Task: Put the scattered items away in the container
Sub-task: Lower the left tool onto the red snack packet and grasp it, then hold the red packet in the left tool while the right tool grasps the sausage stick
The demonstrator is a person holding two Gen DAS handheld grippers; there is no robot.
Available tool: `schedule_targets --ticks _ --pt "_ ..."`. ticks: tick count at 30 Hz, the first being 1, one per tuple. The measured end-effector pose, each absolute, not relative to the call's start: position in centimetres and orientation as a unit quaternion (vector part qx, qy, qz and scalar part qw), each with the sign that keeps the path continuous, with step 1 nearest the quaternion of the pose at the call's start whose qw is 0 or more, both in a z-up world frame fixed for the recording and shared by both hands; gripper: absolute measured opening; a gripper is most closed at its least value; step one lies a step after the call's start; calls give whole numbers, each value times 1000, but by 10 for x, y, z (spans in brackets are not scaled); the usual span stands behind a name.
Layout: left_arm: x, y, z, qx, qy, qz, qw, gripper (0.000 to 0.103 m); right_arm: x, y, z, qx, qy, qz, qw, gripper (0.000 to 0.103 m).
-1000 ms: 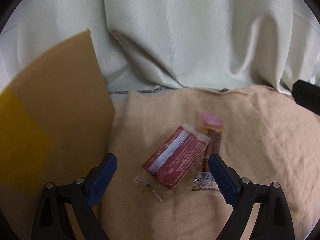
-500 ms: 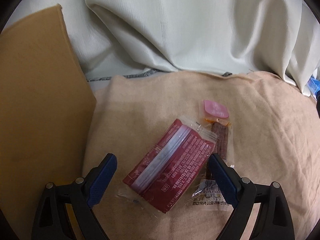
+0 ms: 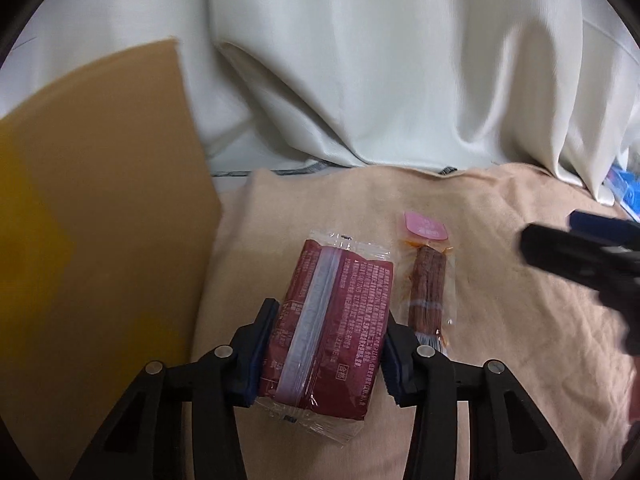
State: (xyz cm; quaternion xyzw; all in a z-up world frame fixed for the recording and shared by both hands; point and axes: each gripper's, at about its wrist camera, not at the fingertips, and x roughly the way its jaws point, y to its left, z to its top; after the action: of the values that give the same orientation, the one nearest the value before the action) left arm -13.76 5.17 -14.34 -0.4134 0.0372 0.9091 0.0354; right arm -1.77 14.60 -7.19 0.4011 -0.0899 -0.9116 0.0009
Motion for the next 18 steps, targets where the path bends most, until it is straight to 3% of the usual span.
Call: schedule_targets --ticks 12,14,18 --pt "-101 38 -132 -399 38 916 4 47 -41 111 -104 427 -85 -900 4 101" --pt "-98 37 -133 -398 44 916 -6 47 -45 107 -107 428 -85 -900 7 98" --pt "-94 31 -133 -398 41 916 -11 47 -54 93 -115 437 -61 -897 6 80"
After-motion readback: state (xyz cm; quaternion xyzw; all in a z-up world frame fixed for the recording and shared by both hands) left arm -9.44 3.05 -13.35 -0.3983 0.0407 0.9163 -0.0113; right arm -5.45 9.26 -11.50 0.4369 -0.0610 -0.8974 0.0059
